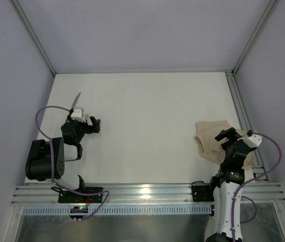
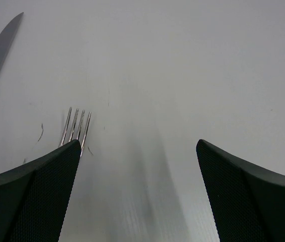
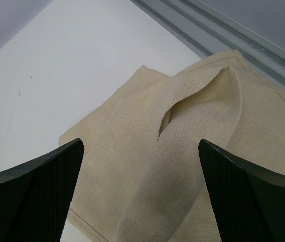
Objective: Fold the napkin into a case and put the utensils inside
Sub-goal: Pick up the crumpled napkin from the corner of the board.
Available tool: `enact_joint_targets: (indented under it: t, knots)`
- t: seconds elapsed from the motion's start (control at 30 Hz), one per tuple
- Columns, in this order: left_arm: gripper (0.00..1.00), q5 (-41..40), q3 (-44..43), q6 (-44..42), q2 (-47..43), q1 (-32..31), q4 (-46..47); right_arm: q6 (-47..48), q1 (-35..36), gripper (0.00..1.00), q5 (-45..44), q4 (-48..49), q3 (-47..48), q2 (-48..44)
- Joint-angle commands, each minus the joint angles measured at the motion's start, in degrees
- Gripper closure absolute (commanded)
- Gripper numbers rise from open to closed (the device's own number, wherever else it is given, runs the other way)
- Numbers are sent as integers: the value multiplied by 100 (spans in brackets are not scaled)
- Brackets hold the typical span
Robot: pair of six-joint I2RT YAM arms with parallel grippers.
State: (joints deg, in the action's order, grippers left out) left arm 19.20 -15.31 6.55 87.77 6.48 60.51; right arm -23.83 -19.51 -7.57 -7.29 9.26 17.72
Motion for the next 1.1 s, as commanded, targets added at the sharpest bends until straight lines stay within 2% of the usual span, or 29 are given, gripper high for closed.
enact_joint_targets:
  t: [0.0, 0.17, 0.3, 0.4, 0.43, 0.53, 0.67, 0.7, 0.73, 0.77, 0.8, 0.87, 0.93, 0.97, 1.07]
  knots:
    - [1, -57, -104, -145, -137, -15, 189, 2, 17, 1, -148, 106, 181, 127]
    - [1, -48, -104, -136, -137, -15, 180, -296, 17, 1, -569, -895, 945, 574]
    - [1, 128, -60, -215, -233, 11, 164, -797, 17, 1, -763, -1677, 1613, 1426]
    - [1, 145, -60, -163, -199, 37, 242, -1228, 17, 1, -921, -2390, 2202, 2383]
    - [1, 58, -60, -162, -207, 37, 224, -1272, 8, 1, -913, -2696, 2482, 2951]
    - [1, -48, -182, -109, -365, 46, -213, -1185, 8, 1, -702, -2971, 2809, 3963]
    - [1, -23, -165, -31, -374, 20, -57, -1158, 17, 1, -210, -2524, 2485, 4293]
    - [1, 65, -400, 30, -792, 107, -248, -1219, 8, 1, -166, -2427, 2398, 4267]
    - [1, 101, -690, -47, -1153, 134, -1799, -1246, 8, 1, -79, -2235, 2240, 4223]
    - [1, 223, -962, -144, -1426, 125, -2354, -1255, 8, 2, 9, -2129, 2160, 4162]
    - [1, 224, -1148, -214, -1568, 125, -2577, -1229, 17, 5, 123, -2014, 2090, 4135]
    - [1, 251, -1561, -407, -1649, 99, -3085, -1159, 17, 24, 648, -1672, 1958, 4117]
    - [1, 434, -2078, -522, -1431, 12, -3771, -1097, 17, 49, 1194, -1252, 1844, 4082]
    - [3, 557, -2220, -549, -1359, -24, -4453, -1080, 52, 71, 1632, -1092, 1799, 4039]
    - [9, 734, -2537, -628, -1245, -155, -5135, -1211, 586, 96, 1759, -818, 2000, 3871]
